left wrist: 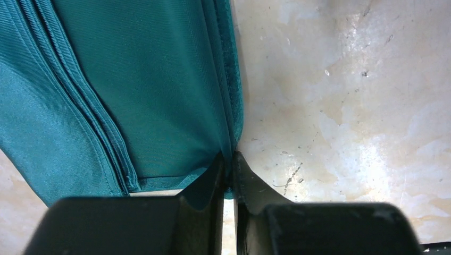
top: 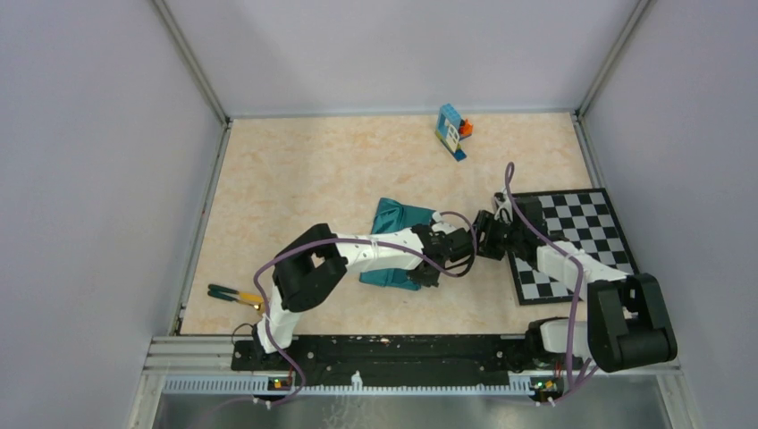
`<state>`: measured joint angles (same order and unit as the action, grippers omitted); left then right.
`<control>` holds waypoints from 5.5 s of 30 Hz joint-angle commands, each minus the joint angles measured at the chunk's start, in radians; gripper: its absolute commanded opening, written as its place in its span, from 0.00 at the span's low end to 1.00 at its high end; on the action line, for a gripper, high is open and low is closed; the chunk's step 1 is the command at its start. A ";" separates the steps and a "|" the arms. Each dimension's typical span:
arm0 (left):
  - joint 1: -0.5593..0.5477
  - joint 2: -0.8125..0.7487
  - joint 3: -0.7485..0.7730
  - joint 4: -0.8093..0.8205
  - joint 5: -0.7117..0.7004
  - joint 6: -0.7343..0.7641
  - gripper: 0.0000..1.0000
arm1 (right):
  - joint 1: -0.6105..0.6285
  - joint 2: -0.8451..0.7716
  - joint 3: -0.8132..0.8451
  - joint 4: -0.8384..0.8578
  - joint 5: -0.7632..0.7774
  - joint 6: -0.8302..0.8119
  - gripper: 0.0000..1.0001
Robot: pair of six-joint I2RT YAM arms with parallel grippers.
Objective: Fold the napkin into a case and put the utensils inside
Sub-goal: Pick up the 2/3-rectangle-folded napkin at the center of the board, then fold the 2/3-rectangle-folded napkin at the center of the board.
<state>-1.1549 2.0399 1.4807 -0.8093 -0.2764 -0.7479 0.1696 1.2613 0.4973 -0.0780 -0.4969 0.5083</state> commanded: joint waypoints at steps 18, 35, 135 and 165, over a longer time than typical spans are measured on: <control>-0.009 -0.152 -0.067 0.055 0.007 -0.004 0.00 | 0.104 0.362 0.002 0.641 -0.222 0.374 0.66; -0.010 -0.165 -0.063 0.068 0.034 0.009 0.00 | 0.119 0.518 0.026 0.800 -0.183 0.424 0.46; 0.614 -0.332 -0.682 0.906 0.654 0.046 0.06 | 0.604 0.548 0.634 -0.035 0.621 0.046 0.00; 0.686 -0.341 -0.842 1.056 0.727 -0.004 0.09 | 0.659 0.629 0.682 0.035 0.435 -0.026 0.00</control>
<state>-0.4690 1.6917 0.6682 0.2424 0.4717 -0.7612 0.8116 1.8553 1.1343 -0.0868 -0.0319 0.4648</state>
